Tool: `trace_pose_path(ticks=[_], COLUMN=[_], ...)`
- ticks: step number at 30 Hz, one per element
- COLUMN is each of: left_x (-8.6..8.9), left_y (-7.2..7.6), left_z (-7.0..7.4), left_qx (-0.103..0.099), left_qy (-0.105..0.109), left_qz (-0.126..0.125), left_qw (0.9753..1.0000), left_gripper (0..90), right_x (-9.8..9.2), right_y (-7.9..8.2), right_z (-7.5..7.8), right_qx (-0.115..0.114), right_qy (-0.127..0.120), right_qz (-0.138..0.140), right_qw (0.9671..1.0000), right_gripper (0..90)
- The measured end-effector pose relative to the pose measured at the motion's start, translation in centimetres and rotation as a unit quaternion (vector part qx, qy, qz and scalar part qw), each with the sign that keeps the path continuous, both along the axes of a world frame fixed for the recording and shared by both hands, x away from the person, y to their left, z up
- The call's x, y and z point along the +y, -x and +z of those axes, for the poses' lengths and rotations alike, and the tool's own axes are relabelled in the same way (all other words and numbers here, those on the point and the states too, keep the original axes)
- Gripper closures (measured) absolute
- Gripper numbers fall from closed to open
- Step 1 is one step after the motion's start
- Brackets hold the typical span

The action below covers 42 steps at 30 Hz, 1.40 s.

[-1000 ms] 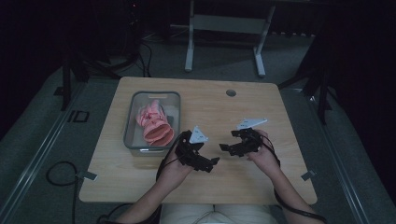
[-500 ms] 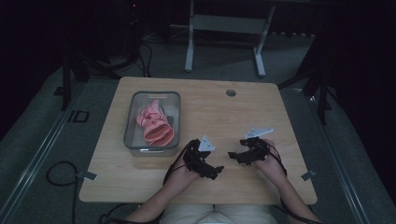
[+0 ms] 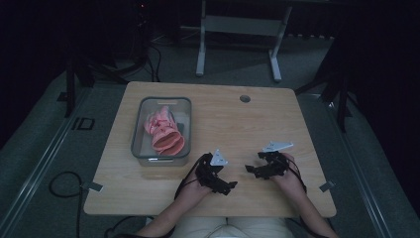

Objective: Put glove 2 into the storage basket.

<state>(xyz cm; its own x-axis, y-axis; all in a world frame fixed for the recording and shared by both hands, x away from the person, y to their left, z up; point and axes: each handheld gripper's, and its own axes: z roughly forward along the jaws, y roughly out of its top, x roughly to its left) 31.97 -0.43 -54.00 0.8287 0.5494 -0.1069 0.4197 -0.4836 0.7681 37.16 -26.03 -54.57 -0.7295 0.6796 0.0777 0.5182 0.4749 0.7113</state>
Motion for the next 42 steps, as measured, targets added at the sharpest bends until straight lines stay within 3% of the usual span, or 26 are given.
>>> trace_pose_path(ticks=[9, 13, 21, 30, 42], left_x=[0.2, 0.5, 1.4, 1.0, 1.1], left_y=[0.1, 0.3, 0.6, 1.1, 1.1], left_z=[-0.8, -0.7, -1.0, -1.6, -1.7], left_qx=[-0.009, -0.036, -0.038, -0.049, -0.050], left_qy=[-0.007, -0.026, -0.013, -0.043, -0.038], left_qz=[0.006, 0.012, 0.030, 0.025, 0.025], left_qw=[0.9999, 0.9989, 0.9988, 0.9976, 0.9977], left_gripper=[0.6, 0.6, 0.6, 0.6, 0.6], right_x=[-0.9, -1.5, -1.8, -1.8, -1.9], right_y=[0.2, 0.3, 0.6, 0.6, 0.4], right_z=[-1.2, -1.3, -1.2, -1.5, -1.7], right_qx=[-0.003, -0.015, -0.028, -0.031, -0.029], right_qy=[0.010, -0.001, -0.005, 0.004, 0.008], right_qz=[-0.010, -0.022, -0.025, -0.026, -0.029], right_qw=[0.9999, 0.9996, 0.9993, 0.9992, 0.9991], right_gripper=[14.2, 14.4, 14.1, 14.0, 14.0])
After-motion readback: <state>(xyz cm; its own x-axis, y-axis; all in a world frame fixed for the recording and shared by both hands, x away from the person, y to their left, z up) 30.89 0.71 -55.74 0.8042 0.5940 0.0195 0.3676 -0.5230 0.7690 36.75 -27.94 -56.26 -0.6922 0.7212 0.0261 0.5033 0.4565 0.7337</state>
